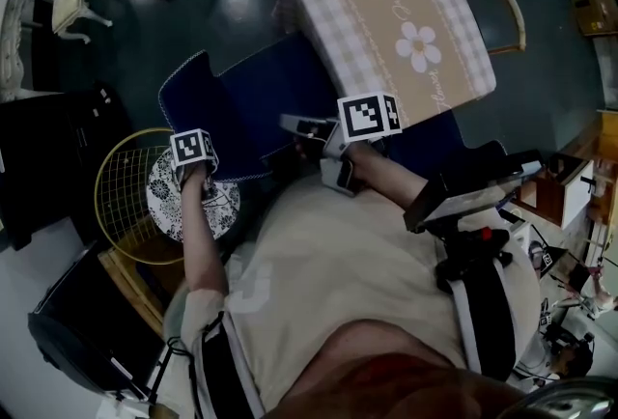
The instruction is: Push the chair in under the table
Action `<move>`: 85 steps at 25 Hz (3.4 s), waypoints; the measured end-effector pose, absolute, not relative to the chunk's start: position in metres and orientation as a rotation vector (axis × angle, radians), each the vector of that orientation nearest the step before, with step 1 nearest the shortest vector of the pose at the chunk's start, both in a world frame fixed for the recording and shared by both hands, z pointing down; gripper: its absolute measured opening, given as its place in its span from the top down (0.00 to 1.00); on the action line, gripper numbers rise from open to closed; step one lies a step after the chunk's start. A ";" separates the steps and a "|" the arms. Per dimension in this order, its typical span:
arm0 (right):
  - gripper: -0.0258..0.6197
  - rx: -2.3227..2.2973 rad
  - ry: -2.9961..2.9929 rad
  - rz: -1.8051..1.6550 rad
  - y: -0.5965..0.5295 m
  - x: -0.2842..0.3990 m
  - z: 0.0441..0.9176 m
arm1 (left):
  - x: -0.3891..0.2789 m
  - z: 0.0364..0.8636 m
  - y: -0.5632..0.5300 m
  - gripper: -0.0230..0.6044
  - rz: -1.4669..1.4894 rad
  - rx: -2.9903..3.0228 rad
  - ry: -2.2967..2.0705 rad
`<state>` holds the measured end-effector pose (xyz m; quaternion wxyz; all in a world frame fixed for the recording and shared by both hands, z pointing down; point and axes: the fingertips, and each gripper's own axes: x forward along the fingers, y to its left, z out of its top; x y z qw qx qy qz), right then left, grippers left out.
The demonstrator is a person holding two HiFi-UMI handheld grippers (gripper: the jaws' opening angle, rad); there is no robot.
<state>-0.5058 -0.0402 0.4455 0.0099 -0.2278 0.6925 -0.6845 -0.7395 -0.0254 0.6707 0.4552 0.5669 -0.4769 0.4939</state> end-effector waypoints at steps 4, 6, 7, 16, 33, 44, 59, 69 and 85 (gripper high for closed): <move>0.94 -0.712 2.145 -2.147 -0.038 -0.505 0.447 | -0.738 0.670 -0.024 0.72 1.228 1.391 -1.175; 0.94 -0.708 2.137 -2.151 -0.037 -0.506 0.448 | -0.734 0.667 -0.025 0.72 1.228 1.397 -1.172; 0.94 -0.708 2.135 -2.151 -0.038 -0.506 0.448 | -0.732 0.666 -0.026 0.72 1.229 1.403 -1.172; 0.94 -0.712 2.128 -2.147 -0.036 -0.506 0.449 | -0.733 0.668 -0.029 0.72 1.203 1.393 -1.174; 0.94 -0.715 2.125 -2.148 -0.037 -0.506 0.451 | -0.726 0.671 -0.015 0.72 1.156 1.376 -1.155; 0.94 -0.720 2.111 -2.158 -0.034 -0.506 0.453 | -0.705 0.670 -0.023 0.74 1.062 1.392 -1.125; 0.94 -0.739 2.097 -2.159 -0.032 -0.497 0.459 | -0.704 0.675 -0.021 0.74 1.118 1.365 -1.123; 0.94 -0.723 2.111 -2.160 -0.038 -0.504 0.456 | -0.698 0.673 -0.023 0.74 1.098 1.373 -1.118; 0.94 -0.742 2.058 -2.165 -0.037 -0.496 0.460 | -0.699 0.675 -0.023 0.74 1.068 1.338 -1.119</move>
